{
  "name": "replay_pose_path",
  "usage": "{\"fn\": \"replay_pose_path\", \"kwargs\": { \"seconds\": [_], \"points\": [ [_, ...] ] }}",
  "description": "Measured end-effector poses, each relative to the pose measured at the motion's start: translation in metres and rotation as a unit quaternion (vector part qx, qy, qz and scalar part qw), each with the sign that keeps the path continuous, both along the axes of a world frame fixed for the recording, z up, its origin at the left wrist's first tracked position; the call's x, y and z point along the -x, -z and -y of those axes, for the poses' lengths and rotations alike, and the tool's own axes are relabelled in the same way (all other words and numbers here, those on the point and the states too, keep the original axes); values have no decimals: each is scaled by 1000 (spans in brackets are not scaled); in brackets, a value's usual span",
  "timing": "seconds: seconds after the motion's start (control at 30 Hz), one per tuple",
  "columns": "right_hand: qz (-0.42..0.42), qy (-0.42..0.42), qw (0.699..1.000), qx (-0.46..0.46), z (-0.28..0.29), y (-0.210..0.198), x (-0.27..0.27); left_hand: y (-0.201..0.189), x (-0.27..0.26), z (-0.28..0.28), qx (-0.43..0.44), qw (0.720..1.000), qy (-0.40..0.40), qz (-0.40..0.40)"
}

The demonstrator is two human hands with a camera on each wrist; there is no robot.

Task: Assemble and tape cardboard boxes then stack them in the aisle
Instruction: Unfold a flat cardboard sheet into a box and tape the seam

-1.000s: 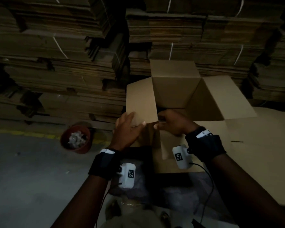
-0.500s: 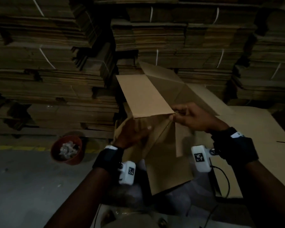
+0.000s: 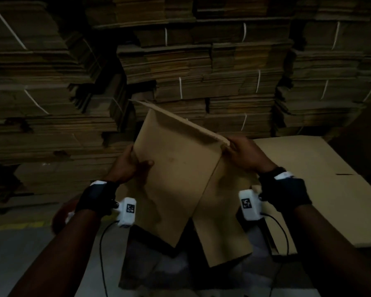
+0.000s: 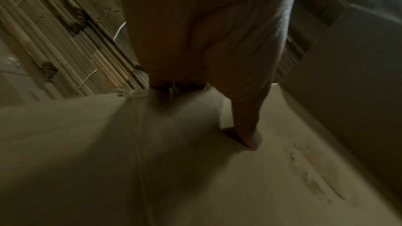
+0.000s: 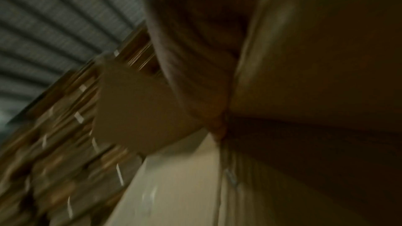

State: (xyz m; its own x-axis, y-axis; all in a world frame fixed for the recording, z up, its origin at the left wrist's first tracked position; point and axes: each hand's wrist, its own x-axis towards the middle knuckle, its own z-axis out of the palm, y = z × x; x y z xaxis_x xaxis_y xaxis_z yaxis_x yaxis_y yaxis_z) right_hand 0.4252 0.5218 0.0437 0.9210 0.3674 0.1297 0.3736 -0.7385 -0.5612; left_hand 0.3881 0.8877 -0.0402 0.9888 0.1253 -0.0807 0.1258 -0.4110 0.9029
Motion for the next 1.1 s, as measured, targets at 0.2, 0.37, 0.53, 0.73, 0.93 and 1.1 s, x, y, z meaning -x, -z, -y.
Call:
{"fn": "replay_pose_path", "kwargs": {
  "seconds": [0.2, 0.37, 0.53, 0.73, 0.93, 1.1],
  "points": [
    [82, 222, 889, 392, -52, 30, 21, -22, 13, -15, -43, 998, -27, 33],
    [61, 217, 898, 378, -60, 27, 24, -14, 31, -27, -31, 998, -48, 30],
    [-13, 195, 926, 324, -40, -1, -12, -11, 40, -29, 19, 998, -56, 36],
    [90, 215, 911, 340, -40, 4, -4, 2, 47, -38, 85, 991, -103, 26],
    [-31, 0, 965, 260, -89, 105, 34, 6, 46, -51, 90, 992, -88, 2],
    [-212, -6, 965, 157, -108, 196, 47, 1, 53, -58, 130, 989, -49, -45]
  ]
}}
